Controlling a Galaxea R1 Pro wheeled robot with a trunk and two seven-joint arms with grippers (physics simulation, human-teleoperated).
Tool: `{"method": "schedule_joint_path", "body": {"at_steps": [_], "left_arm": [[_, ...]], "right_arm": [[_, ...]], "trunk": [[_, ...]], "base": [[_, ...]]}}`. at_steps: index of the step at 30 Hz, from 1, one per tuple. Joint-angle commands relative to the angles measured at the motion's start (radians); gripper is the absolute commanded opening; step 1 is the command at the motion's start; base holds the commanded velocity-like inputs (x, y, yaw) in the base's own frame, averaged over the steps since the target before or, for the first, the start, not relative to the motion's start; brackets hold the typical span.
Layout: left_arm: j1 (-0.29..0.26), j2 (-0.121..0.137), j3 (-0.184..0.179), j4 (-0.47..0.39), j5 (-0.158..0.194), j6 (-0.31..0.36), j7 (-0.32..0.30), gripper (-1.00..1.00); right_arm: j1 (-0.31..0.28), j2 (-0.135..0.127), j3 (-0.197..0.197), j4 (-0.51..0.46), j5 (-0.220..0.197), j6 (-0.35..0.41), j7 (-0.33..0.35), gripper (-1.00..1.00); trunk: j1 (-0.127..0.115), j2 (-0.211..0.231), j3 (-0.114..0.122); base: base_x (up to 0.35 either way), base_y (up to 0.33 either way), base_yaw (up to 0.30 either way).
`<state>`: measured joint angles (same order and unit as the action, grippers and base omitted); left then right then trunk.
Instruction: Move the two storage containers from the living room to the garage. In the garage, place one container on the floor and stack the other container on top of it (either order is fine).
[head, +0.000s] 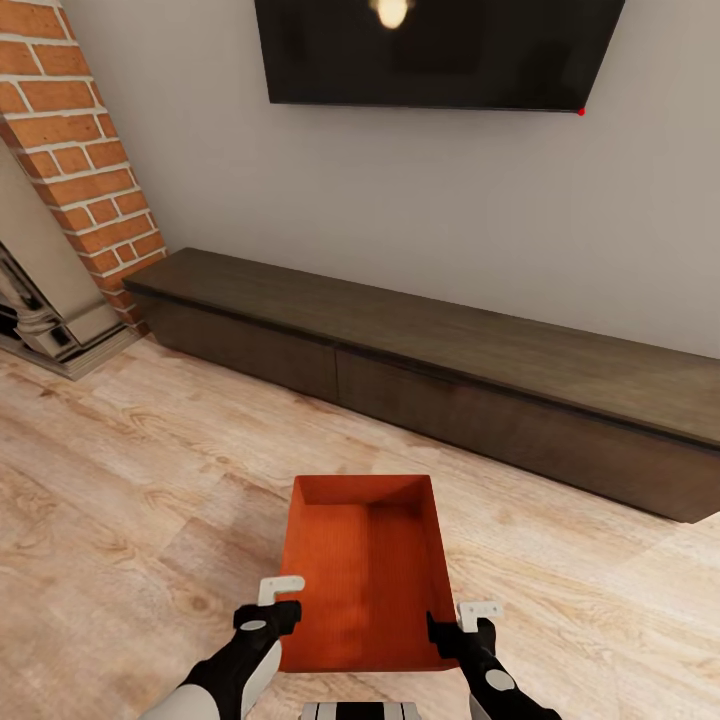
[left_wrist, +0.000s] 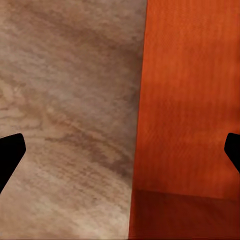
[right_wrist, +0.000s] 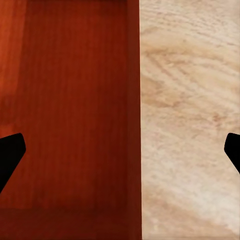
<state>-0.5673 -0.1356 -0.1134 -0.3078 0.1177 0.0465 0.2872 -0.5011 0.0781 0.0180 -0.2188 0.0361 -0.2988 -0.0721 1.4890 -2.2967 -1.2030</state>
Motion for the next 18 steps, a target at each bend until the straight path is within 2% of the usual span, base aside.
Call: {"method": "schedule_joint_path", "body": {"at_steps": [1, 9, 13, 15, 16, 18], "left_arm": [[0.0, 0.001, -0.008, 0.001, 0.011, 0.003, 0.006, 1.0], [0.0, 0.001, -0.008, 0.015, 0.011, -0.003, 0.006, 1.0], [0.0, 0.002, -0.008, 0.016, 0.011, -0.005, 0.006, 1.0], [0.0, 0.002, -0.008, 0.015, 0.011, -0.005, 0.006, 1.0], [0.0, 0.002, -0.008, 0.015, 0.011, -0.005, 0.006, 1.0], [0.0, 0.002, -0.008, 0.015, 0.011, -0.005, 0.006, 1.0]], "right_arm": [[-0.001, 0.0, 0.002, 0.001, 0.004, -0.003, -0.006, 1.0], [-0.001, 0.0, 0.004, 0.005, 0.0, 0.005, -0.006, 1.0], [-0.008, -0.003, 0.006, 0.038, 0.001, 0.021, -0.006, 1.0], [-0.021, -0.005, 0.006, 0.046, 0.0, 0.028, -0.007, 1.0], [-0.065, -0.005, 0.005, 0.052, -0.001, 0.053, -0.007, 1.0], [-0.088, -0.005, 0.005, 0.053, -0.001, 0.081, -0.008, 1.0]], "trunk": [[0.0, 0.0, -0.001], [0.0, 0.0, -0.001], [0.0, 0.0, -0.001], [0.0, 0.0, -0.001], [0.0, 0.0, -0.001], [0.0, 0.0, -0.001]], "base": [[0.0, 0.0, 0.0], [0.0, 0.0, 0.0], [0.0, 0.0, 0.0], [0.0, 0.0, 0.0], [0.0, 0.0, 0.0], [0.0, 0.0, 0.0]]}}
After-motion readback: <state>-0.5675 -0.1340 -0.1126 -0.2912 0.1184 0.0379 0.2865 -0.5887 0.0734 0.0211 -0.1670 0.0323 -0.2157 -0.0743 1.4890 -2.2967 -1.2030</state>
